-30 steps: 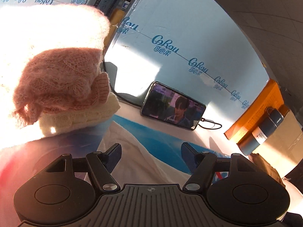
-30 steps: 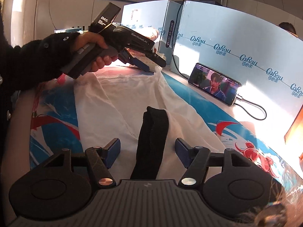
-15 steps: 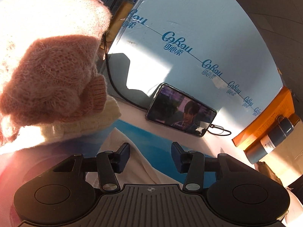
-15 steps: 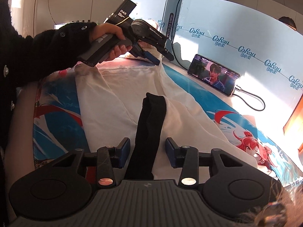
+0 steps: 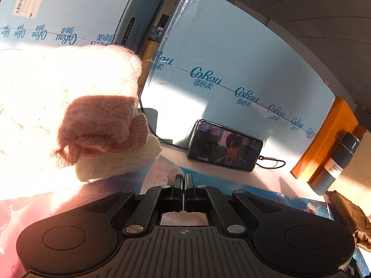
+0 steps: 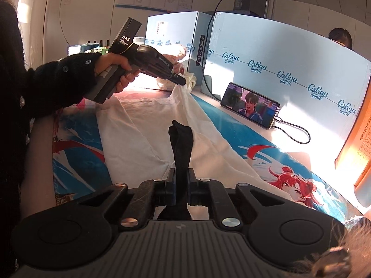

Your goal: Fold clothes

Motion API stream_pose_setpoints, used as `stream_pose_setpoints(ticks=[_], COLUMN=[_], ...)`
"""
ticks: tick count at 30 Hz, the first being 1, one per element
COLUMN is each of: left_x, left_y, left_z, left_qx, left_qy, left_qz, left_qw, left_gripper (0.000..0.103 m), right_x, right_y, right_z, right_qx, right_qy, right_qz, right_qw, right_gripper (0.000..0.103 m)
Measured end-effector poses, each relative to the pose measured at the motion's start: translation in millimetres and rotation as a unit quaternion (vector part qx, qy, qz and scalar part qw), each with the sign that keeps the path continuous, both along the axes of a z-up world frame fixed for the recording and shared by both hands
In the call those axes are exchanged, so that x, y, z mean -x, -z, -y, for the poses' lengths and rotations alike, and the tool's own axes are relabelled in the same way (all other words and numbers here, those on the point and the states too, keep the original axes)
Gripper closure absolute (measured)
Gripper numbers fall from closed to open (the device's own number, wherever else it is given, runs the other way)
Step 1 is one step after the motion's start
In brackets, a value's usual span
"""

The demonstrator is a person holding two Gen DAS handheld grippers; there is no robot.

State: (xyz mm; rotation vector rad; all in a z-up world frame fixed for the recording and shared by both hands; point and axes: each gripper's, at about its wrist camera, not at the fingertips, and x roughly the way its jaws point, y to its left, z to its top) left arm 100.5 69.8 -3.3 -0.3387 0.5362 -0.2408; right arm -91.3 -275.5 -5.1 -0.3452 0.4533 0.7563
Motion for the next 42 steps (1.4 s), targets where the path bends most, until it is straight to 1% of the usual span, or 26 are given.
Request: stream_pose_setpoints(ticks=[3,5,6,7,8,9,10,12,14,15,18,20,22,24,25,27,28,31,34,35,36,37,38,39,40,42], left_x=[-2.1,4.2,7.4,10.6,13.8,17.0,20.2,27.0,41.6,47.7,63.5,72.1,77.7,86.0,88.0,87.9,85.8,77.9,69.6,68.1,67.8,67.4,67.0,66.6,66.8,67.4], left_y=[11.7,7.2,5.0,2.7,0.5,-1.8,-4.0,-8.9,-19.2,-23.7,-31.5,-31.8,-27.0,-22.3,-20.2,-15.1,-13.2,-1.4,9.5,11.1,12.2,13.0,13.8,15.6,17.3,17.8], left_z=[-3.5,-0.4,1.2,2.7,4.3,5.9,7.4,11.0,22.9,31.2,66.7,94.6,122.2,142.7,147.4,153.7,153.2,145.7,141.3,141.6,141.9,142.5,143.2,144.4,145.4,146.7], left_qx=[-0.009,-0.031,-0.043,-0.054,-0.065,-0.076,-0.088,-0.109,-0.109,-0.103,-0.094,-0.103,-0.127,-0.145,-0.151,-0.155,-0.146,-0.072,-0.002,0.007,0.008,0.008,0.007,0.004,0.001,0.002], left_qy=[-0.010,-0.022,-0.027,-0.033,-0.039,-0.045,-0.051,-0.060,-0.033,-0.005,0.090,0.154,0.203,0.245,0.256,0.273,0.277,0.291,0.298,0.296,0.297,0.301,0.305,0.307,0.308,0.312], left_qz=[-0.039,-0.030,-0.026,-0.022,-0.018,-0.013,-0.009,0.001,0.043,0.061,0.100,0.117,0.116,0.116,0.107,0.082,0.066,0.005,-0.036,-0.039,-0.042,-0.047,-0.052,-0.060,-0.062,-0.061], left_qw=[0.9992,0.9988,0.9984,0.9978,0.9970,0.9960,0.9948,0.9922,0.9925,0.9928,0.9864,0.9757,0.9640,0.9516,0.9487,0.9460,0.9475,0.9539,0.9540,0.9543,0.9538,0.9524,0.9510,0.9499,0.9493,0.9482], left_gripper=[0.102,0.096,0.086,0.077,0.047,0.020,0.016,0.016,0.014,0.012,0.011,0.010,0.010,0.010,0.010,0.010,0.010,0.011,0.012,0.018,0.034,0.043,0.061,0.067,0.068,0.072], right_x=[4.5,6.9,8.5,11.0,13.6,15.6,17.4,18.5,13.9,9.1,-12.9,-32.5,-49.9,-61.2,-64.9,-68.0,-68.2,-70.3,-75.1,-76.3,-76.4,-75.9,-74.2,-70.4,-66.0,-60.4], right_y=[1.5,7.7,10.6,12.5,12.3,9.9,6.6,0.3,-3.2,-3.4,2.1,9.8,18.9,28.0,32.1,35.5,35.3,35.0,34.4,34.7,34.1,32.9,30.3,25.3,19.1,7.8], right_z=[-0.6,-7.0,-9.5,-9.8,-7.6,-2.7,3.5,18.8,34.8,42.1,64.1,86.3,108.0,122.5,126.0,123.6,119.8,113.1,118.0,122.0,125.1,127.5,129.3,130.2,130.8,130.1], right_qx=[0.015,0.033,0.038,0.035,0.025,0.010,-0.008,-0.045,-0.069,-0.074,-0.078,-0.101,-0.127,-0.139,-0.141,-0.123,-0.108,-0.078,-0.070,-0.079,-0.086,-0.091,-0.092,-0.093,-0.103,-0.138], right_qy=[-0.002,-0.014,-0.018,-0.020,-0.020,-0.013,-0.003,0.036,0.106,0.152,0.298,0.391,0.454,0.489,0.493,0.492,0.488,0.474,0.485,0.488,0.492,0.498,0.513,0.532,0.539,0.524], right_qz=[-0.004,-0.018,-0.023,-0.027,-0.029,-0.026,-0.019,-0.005,0.013,0.018,0.012,-0.014,-0.050,-0.078,-0.088,-0.085,-0.082,-0.073,-0.067,-0.072,-0.073,-0.073,-0.067,-0.055,-0.045,-0.043], right_qw=[1.000,0.999,0.999,0.999,0.999,1.000,1.000,0.998,0.992,0.985,0.951,0.915,0.881,0.857,0.854,0.858,0.862,0.874,0.869,0.866,0.863,0.859,0.851,0.840,0.835,0.839], right_gripper=[0.095,0.095,0.093,0.083,0.075,0.057,0.048,0.044,0.034,0.024,0.022,0.022,0.023,0.026,0.036,0.044,0.060,0.092,0.093,0.093,0.093,0.089,0.085,0.079,0.074,0.072])
